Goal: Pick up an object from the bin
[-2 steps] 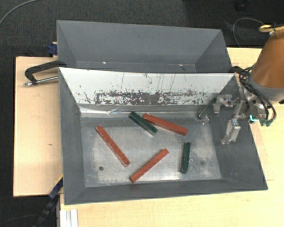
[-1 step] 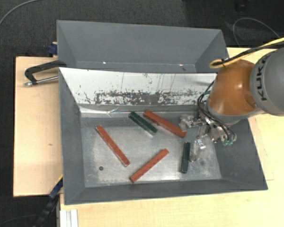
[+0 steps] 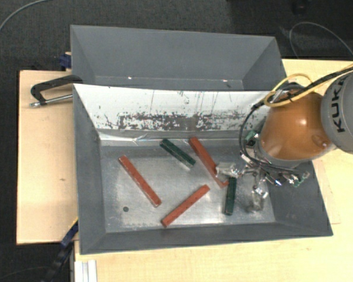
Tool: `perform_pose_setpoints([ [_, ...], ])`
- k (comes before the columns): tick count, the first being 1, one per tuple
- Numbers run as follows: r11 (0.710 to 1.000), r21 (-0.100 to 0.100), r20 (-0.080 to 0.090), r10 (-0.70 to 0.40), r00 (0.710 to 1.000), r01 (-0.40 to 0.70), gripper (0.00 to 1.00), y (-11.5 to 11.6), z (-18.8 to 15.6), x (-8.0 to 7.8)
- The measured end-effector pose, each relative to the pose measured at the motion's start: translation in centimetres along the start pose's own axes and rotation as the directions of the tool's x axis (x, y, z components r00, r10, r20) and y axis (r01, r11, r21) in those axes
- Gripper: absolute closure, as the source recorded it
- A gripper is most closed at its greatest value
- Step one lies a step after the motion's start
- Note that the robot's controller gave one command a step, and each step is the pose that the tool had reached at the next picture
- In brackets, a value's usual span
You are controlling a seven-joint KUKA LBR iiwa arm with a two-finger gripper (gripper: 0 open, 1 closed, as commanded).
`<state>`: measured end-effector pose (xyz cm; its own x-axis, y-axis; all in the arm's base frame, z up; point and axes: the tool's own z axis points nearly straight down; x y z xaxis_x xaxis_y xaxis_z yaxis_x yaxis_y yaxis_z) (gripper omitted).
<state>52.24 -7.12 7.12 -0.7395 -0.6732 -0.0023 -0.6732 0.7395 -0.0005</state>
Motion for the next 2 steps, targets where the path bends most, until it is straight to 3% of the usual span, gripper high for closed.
perform_pose_setpoints([
  [1, 1.0, 0.004, 0.004, 0.0, 1.0, 0.0, 1.0, -0.1, -0.2, -0.1],
  [2, 1.0, 0.007, 0.007, 0.021, 1.0, -0.021, 1.0, -0.1, -6.3, -0.4],
])
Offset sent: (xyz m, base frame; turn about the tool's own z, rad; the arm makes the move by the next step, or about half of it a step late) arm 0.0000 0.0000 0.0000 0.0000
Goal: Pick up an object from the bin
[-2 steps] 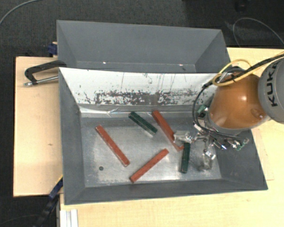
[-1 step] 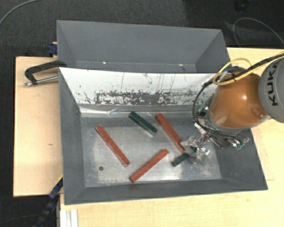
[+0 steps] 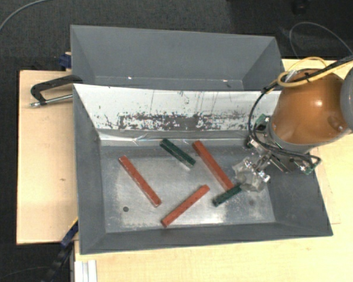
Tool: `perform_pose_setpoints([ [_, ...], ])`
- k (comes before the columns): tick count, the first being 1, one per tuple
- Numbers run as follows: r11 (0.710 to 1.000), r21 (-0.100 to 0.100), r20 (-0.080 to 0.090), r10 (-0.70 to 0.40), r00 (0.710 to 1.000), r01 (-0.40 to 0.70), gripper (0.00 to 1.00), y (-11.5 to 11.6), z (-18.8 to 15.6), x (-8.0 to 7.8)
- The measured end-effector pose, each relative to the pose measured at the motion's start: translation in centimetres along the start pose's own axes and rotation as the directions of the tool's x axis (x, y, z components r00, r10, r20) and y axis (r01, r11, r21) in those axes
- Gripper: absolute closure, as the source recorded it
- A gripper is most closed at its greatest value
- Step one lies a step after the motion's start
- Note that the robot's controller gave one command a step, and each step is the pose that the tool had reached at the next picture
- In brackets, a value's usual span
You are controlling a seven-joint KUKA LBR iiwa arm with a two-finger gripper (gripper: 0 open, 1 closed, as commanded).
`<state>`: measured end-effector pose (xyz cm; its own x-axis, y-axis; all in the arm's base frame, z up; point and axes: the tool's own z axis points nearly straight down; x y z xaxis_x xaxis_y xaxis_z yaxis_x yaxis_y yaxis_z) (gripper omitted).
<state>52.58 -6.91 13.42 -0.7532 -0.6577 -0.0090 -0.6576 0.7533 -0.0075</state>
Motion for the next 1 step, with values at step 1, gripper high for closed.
perform_pose_setpoints([
  [1, 1.0, -0.005, -0.005, 0.0, 1.0, 0.0, 0.0, 0.11, 0.38, 0.11],
])
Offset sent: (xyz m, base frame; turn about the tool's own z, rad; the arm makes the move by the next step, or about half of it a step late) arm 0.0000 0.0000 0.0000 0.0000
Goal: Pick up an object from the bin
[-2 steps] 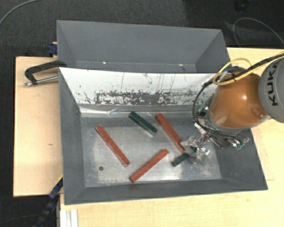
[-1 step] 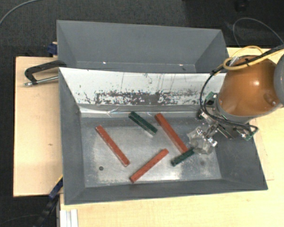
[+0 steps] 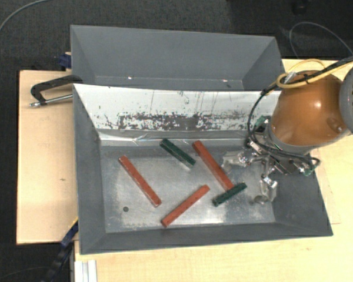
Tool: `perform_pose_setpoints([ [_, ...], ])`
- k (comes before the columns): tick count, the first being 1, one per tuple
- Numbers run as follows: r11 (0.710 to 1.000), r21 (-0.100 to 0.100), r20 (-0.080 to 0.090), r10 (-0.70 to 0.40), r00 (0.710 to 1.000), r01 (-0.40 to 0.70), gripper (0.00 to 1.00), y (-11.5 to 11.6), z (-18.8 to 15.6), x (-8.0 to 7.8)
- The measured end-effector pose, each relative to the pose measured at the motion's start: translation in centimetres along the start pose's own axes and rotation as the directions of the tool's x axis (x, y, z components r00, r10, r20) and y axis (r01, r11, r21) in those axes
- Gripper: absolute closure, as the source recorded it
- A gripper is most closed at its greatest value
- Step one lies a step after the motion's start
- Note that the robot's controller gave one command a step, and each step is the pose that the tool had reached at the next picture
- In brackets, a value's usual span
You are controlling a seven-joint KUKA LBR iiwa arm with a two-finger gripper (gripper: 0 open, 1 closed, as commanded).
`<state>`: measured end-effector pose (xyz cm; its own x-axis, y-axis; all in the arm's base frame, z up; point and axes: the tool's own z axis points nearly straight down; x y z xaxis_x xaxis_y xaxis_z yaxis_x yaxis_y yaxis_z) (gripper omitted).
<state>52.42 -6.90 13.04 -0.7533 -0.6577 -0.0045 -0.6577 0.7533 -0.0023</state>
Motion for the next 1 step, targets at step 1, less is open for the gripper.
perform_pose_setpoints([
  [1, 0.998, -0.008, -0.003, -0.055, 0.998, 0.055, 0.0, 3.06, 6.34, -3.27],
])
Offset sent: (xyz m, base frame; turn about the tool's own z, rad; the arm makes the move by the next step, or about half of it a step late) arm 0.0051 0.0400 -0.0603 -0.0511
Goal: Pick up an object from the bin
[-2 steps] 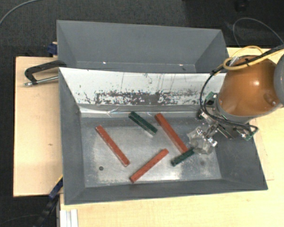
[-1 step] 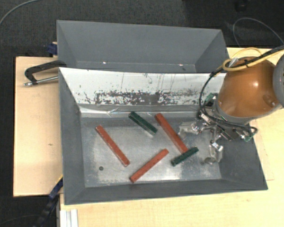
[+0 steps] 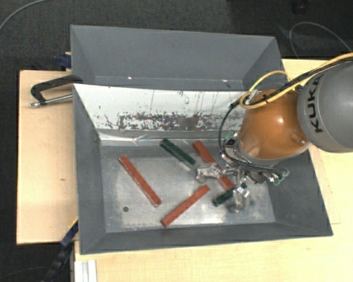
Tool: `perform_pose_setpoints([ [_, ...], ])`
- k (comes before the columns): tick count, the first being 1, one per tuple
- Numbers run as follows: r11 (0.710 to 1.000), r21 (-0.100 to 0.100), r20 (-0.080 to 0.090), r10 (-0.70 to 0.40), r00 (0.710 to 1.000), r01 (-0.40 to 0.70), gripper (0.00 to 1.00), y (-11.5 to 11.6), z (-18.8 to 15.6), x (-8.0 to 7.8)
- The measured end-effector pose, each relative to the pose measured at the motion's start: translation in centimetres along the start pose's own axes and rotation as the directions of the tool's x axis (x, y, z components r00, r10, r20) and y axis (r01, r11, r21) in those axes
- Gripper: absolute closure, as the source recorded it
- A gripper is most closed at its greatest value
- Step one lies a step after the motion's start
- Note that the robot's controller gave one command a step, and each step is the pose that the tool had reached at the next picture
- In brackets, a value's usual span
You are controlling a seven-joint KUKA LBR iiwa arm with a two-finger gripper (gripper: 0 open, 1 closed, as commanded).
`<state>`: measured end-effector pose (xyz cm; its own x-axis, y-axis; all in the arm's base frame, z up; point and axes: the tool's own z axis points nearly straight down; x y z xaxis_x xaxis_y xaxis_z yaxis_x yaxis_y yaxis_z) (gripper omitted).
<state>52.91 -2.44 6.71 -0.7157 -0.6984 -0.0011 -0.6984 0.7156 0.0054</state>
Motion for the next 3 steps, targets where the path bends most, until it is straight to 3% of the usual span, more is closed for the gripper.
perform_pose_setpoints([
  [1, 0.987, 0.012, 0.003, 0.159, 0.987, -0.159, 0.0, -8.4, -0.4, 7.4],
  [2, 0.997, 0.003, 0.001, -0.08, 0.997, 0.08, 0.0, -2.0, -0.3, 5.5],
  [3, 0.997, 0.006, 0.001, -0.078, 0.997, 0.077, 1.0, -2.2, -0.4, 5.6],
])
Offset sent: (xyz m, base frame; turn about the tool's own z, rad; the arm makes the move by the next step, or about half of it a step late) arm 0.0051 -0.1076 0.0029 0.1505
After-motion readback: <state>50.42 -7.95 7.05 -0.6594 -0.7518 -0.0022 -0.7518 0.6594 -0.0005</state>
